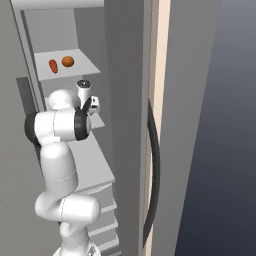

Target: Take the lemon wedge and carrot from the second highest rack and move them to the highest rack where the tangerine and carrot are located, to maximize freezer space. Close the freezer door after rearranging.

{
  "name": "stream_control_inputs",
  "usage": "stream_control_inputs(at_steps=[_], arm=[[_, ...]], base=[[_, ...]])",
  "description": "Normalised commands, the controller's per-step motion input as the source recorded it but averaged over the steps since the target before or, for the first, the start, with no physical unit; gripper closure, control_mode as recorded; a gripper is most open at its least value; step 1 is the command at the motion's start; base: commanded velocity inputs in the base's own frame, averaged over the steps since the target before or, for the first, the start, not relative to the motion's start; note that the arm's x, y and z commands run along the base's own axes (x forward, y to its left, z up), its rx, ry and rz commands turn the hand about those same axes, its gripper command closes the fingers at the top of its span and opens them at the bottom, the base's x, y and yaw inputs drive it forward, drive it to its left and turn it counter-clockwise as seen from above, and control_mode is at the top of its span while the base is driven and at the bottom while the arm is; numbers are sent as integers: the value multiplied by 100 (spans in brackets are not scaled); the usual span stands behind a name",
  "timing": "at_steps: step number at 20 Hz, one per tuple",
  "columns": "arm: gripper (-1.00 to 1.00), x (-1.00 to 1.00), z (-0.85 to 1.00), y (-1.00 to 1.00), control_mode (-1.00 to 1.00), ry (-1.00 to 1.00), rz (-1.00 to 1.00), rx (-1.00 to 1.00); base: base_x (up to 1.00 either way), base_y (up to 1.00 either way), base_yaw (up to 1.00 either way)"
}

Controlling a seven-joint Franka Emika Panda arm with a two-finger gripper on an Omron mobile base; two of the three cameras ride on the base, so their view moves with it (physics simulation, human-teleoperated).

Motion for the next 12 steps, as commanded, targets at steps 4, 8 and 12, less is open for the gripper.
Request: stream_control_inputs(at_steps=[4, 8, 12], arm=[[-100, 10, -29, 0, -100, 15, 0, -4], [-100, 2, -32, 0, -100, 8, 0, -4], [-100, 0, -33, 0, -100, 0, 0, -1]], base=[[0, 0, 0], [0, 0, 0], [0, 0, 0]])
